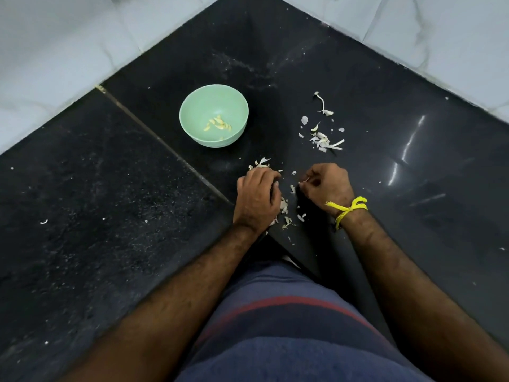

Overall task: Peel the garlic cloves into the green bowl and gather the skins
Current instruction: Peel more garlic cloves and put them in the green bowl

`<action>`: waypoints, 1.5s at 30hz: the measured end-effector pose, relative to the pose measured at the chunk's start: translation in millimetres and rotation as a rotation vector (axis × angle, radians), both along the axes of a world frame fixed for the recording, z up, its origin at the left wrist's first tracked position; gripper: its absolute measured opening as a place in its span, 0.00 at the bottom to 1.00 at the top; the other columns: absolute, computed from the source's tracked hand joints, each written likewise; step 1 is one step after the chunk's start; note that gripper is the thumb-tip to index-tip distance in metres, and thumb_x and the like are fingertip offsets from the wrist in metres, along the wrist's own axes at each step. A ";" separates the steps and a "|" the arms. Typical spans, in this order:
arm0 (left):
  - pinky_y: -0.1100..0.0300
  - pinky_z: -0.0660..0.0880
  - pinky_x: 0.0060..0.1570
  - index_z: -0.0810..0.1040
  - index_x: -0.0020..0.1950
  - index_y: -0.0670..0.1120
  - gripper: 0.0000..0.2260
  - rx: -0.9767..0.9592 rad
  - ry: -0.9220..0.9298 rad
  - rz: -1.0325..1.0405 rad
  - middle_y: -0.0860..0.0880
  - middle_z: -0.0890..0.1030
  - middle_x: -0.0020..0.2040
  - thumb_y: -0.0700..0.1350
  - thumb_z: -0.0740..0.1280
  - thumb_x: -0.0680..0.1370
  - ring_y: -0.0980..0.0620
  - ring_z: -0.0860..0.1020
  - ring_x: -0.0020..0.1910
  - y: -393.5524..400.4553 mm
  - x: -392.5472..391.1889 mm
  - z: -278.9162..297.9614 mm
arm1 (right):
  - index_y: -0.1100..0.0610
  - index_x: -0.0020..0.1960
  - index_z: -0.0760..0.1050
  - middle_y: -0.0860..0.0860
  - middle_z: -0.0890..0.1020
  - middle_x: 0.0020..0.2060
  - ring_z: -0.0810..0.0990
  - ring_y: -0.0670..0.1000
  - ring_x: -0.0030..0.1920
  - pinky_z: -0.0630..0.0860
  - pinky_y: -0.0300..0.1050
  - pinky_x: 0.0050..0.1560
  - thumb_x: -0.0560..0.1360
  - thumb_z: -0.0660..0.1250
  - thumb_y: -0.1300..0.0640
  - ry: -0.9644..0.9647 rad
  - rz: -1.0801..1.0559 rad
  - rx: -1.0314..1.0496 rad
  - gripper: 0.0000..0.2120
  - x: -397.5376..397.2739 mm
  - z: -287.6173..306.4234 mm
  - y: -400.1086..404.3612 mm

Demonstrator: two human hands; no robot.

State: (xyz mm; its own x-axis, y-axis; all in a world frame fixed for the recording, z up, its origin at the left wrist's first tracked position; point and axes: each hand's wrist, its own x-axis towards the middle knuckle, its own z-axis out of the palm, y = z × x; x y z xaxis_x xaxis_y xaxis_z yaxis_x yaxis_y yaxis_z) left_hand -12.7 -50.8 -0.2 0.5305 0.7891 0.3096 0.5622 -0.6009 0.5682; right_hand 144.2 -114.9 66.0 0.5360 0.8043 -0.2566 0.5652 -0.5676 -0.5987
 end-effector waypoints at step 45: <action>0.50 0.66 0.59 0.80 0.55 0.46 0.12 -0.016 0.081 -0.034 0.49 0.80 0.55 0.43 0.60 0.75 0.49 0.74 0.58 -7.5 -3.7 4.3 | 0.56 0.43 0.68 0.57 0.77 0.49 0.77 0.60 0.49 0.71 0.51 0.48 0.77 0.65 0.61 -0.256 0.040 0.044 0.07 -21.0 -33.5 -21.4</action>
State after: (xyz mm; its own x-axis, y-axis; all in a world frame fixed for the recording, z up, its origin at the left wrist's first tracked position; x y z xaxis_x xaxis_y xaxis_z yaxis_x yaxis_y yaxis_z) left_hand -16.4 -58.4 4.1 0.5796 0.7748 0.2525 0.5862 -0.6117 0.5312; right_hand 123.2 -136.3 32.5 0.5462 0.8338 -0.0807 0.7232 -0.5179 -0.4569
